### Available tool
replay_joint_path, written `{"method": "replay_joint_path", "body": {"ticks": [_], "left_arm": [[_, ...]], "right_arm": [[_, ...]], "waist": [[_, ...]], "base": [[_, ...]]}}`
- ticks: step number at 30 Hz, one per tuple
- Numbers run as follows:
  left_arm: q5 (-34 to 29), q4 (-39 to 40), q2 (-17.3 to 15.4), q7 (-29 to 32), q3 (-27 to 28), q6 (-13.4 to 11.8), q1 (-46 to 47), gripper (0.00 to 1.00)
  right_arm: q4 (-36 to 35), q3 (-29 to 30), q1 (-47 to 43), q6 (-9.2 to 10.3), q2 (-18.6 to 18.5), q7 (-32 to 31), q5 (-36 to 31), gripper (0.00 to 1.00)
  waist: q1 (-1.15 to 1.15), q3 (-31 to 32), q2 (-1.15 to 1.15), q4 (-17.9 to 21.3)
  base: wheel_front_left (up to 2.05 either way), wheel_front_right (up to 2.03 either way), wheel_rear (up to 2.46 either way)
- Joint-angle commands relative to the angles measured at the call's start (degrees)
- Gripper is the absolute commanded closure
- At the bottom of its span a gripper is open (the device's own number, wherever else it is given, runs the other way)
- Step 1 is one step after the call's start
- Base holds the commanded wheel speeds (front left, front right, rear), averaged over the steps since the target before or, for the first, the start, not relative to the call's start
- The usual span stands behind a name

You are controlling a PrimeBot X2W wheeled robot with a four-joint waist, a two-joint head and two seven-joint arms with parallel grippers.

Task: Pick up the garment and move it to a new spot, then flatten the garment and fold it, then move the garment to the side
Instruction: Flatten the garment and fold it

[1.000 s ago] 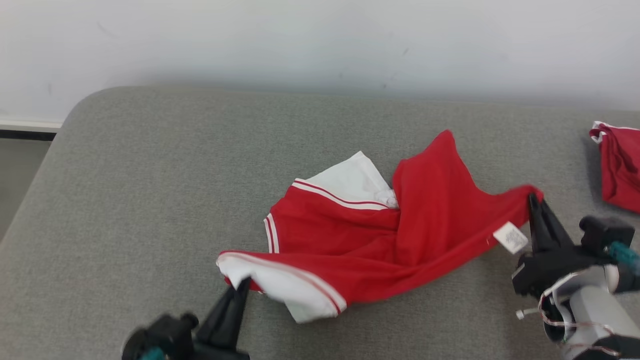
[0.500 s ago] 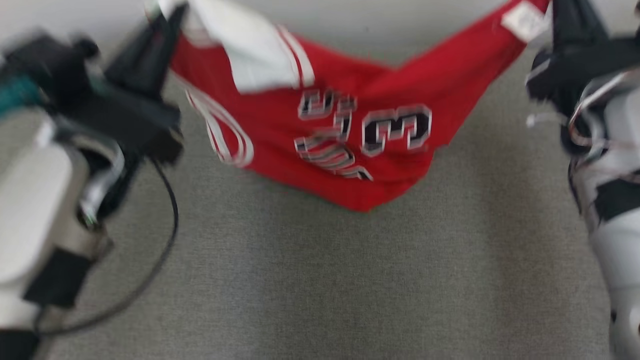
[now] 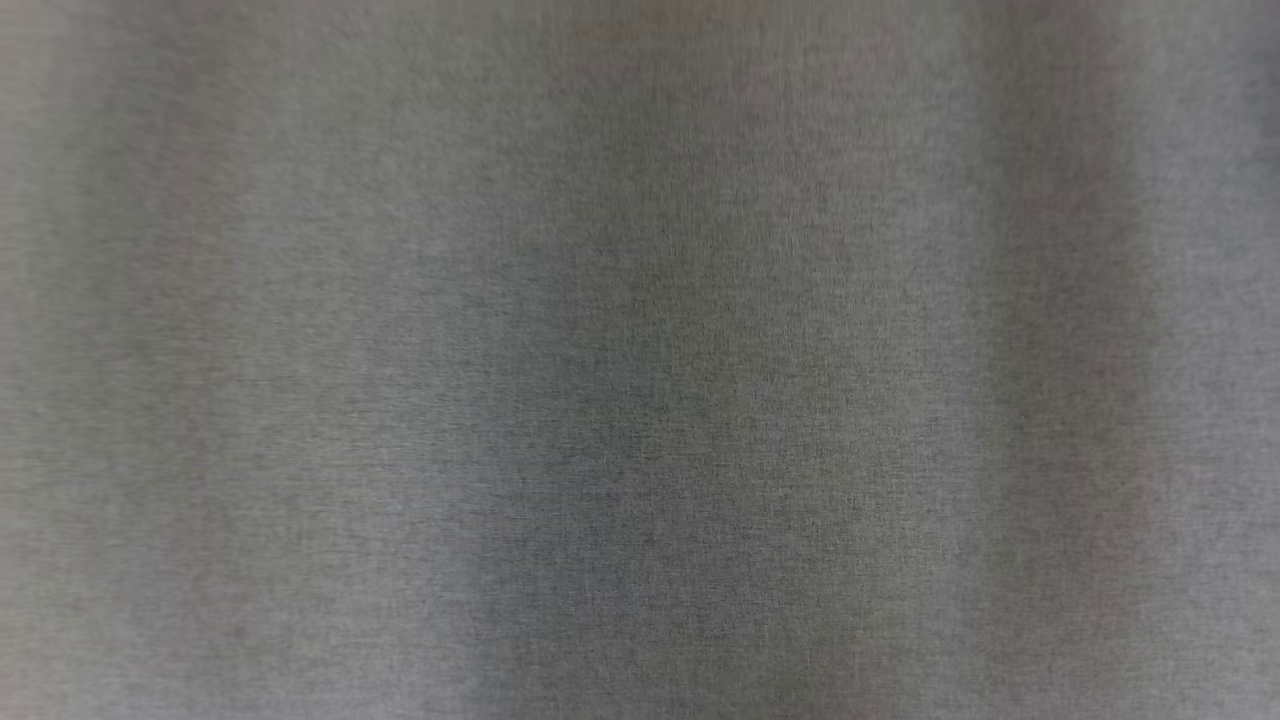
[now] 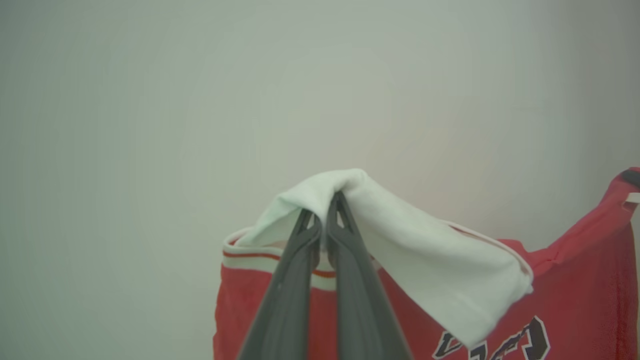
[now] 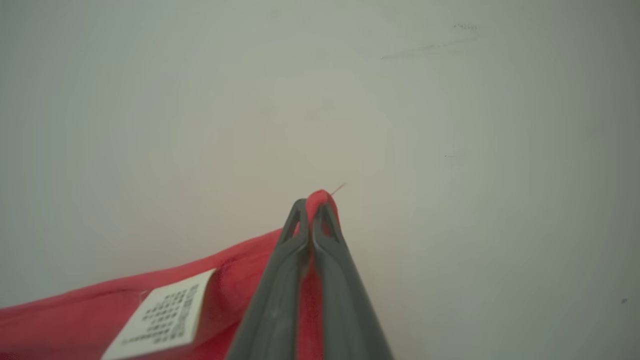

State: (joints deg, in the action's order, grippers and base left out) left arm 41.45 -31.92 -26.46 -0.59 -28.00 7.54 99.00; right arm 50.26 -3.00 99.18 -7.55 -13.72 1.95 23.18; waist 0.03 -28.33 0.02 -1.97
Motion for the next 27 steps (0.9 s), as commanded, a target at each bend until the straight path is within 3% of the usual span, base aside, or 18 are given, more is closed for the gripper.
{"method": "replay_joint_path", "body": {"ticks": [1, 10, 27], "left_arm": [[0.21, -1.99, 0.99, -1.03, -0.68, -0.14, 4.13, 1.0], [2.17, -13.2, 3.47, -4.18, -5.29, -0.14, 18.28, 1.0], [9.46, -18.46, 3.17, -9.6, -13.81, -0.14, 20.43, 1.0]], "right_arm": [[1.93, 0.45, 3.4, 0.16, 0.2, 0.08, -1.48, 1.0], [11.19, 3.23, 16.11, 0.16, 1.89, 2.88, -6.42, 1.0], [17.59, 3.59, 18.14, 0.16, 4.07, 7.5, -10.0, 1.0]], "waist": [[-0.03, -4.25, -0.02, 0.85], [-0.03, -8.44, -0.02, 1.79], [-0.03, -10.66, -0.02, 2.26]], "base": [[0.0, 0.0, 0.0], [0.0, 0.0, 0.0], [0.0, 0.0, 0.0]]}}
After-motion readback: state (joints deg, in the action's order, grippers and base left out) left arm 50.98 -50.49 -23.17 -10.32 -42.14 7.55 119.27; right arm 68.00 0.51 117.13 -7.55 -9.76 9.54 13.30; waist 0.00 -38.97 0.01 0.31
